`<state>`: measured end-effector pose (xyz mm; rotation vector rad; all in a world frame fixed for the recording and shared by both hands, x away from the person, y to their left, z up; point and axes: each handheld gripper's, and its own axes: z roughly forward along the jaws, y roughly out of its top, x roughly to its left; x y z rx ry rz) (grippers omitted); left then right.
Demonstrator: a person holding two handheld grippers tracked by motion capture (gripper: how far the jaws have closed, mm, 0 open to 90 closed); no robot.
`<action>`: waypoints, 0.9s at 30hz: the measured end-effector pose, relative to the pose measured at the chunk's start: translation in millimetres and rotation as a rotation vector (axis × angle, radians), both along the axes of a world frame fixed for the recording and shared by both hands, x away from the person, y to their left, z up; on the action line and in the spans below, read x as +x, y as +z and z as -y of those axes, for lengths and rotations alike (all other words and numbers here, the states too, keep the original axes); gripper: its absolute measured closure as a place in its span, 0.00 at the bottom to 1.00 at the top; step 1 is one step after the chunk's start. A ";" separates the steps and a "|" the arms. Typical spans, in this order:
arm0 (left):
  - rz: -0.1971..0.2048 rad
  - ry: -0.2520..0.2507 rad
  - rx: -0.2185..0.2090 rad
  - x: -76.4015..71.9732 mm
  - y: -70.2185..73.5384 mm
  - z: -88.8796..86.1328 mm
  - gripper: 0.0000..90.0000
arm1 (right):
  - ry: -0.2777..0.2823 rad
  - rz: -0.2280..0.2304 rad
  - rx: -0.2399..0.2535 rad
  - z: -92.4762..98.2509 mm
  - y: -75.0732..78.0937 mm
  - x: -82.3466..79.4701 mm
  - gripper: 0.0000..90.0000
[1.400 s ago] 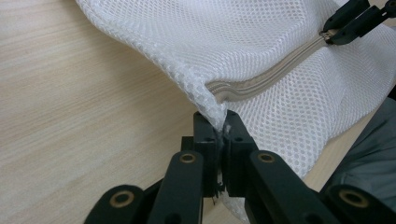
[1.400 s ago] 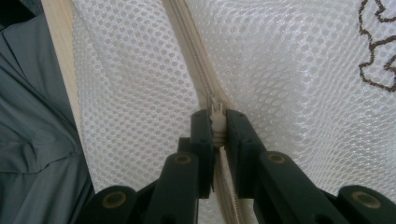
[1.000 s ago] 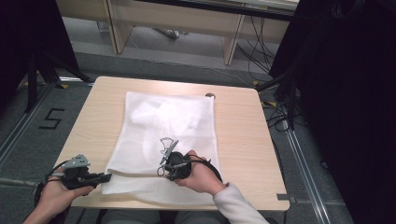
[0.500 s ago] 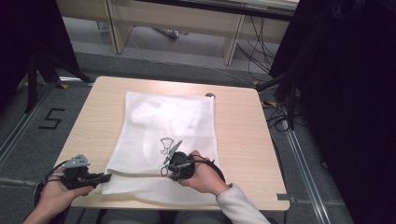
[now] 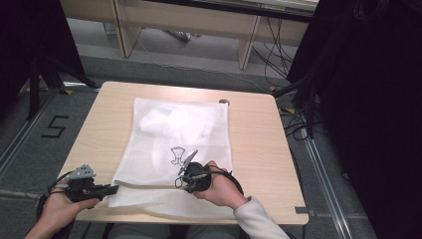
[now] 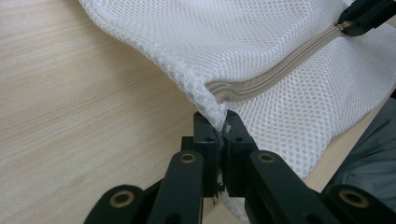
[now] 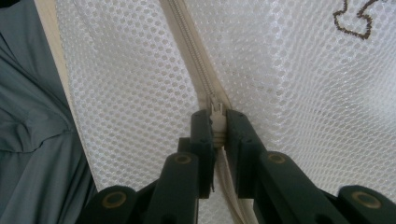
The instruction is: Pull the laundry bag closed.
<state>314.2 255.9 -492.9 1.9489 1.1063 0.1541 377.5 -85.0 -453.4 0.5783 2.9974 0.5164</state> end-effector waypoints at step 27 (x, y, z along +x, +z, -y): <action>0.001 -0.003 0.007 0.1 -0.1 -0.2 0.95 | 0.005 -0.013 -0.008 11.1 0.4 1.4 0.92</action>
